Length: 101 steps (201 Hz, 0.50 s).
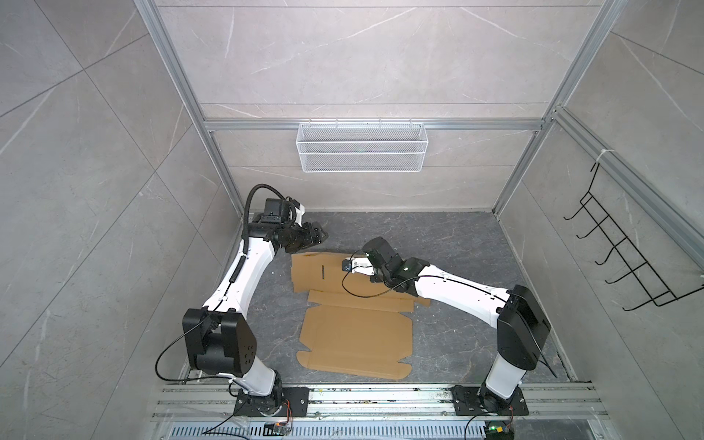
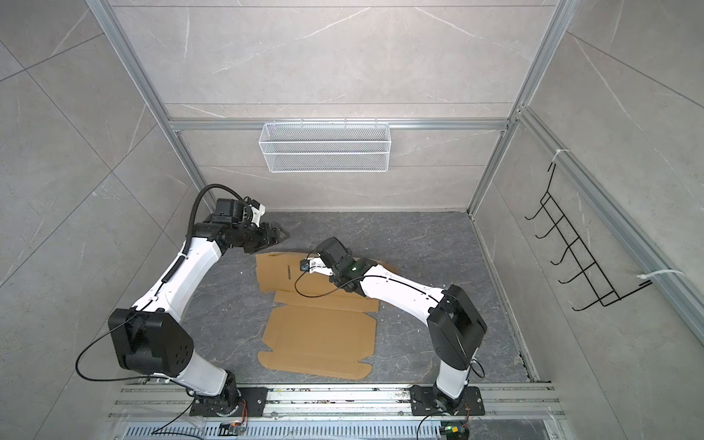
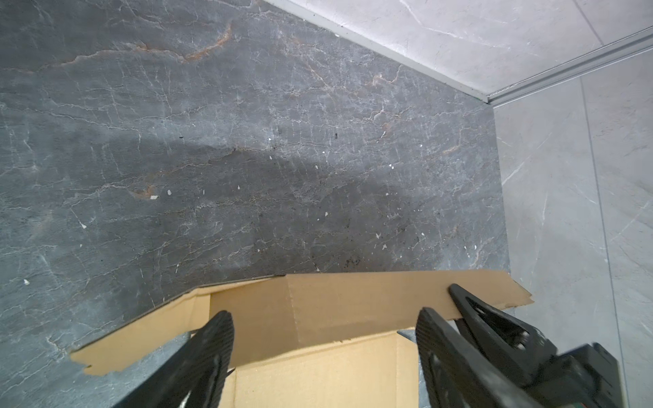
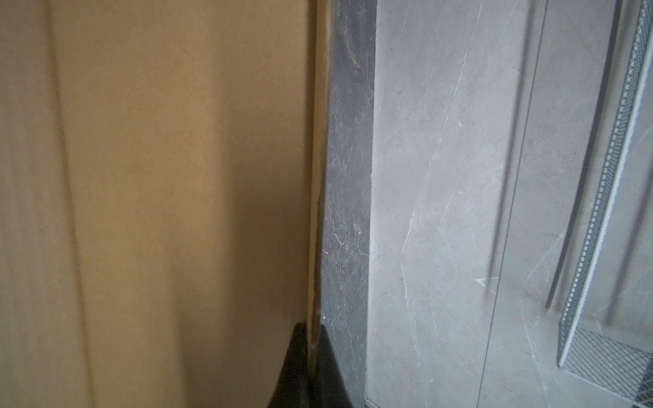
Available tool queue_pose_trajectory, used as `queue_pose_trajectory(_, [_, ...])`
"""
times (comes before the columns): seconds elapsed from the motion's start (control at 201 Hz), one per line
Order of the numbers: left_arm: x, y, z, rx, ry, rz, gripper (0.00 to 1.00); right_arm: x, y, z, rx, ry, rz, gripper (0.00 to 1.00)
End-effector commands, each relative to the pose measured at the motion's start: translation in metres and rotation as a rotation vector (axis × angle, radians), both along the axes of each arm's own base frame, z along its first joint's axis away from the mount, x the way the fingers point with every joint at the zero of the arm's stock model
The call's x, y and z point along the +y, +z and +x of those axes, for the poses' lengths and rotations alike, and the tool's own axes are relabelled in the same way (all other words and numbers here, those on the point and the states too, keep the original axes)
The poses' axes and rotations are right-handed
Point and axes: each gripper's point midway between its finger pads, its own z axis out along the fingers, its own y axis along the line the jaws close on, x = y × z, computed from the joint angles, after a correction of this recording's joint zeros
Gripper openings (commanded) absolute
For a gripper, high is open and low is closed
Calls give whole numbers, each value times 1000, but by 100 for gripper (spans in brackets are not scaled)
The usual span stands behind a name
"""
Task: Assemble paper box
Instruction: First fold the bottom flaps of a flat cardboard box at the center of the table.
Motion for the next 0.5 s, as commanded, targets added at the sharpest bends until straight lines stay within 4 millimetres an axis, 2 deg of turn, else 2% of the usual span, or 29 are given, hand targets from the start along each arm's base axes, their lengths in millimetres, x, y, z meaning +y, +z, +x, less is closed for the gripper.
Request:
queue_pose_trajectory(0.0, [-5,-13,-2,40,-36,10,83,-2,12,-3,-16,-9,26,0])
queue_pose_trajectory(0.159, [-24,-15,-19,65,-78,-7,83,-2,15,-1,-19,-21,36,0])
queue_pose_trajectory(0.313, [-30,-19,-33,91,-76,-22,81,-2,13,-1,-13,-31,35,0])
queue_pose_trajectory(0.498, [-44,-28,-41,115,-76,-55,80,-3,13,-1,-8,-41,39,0])
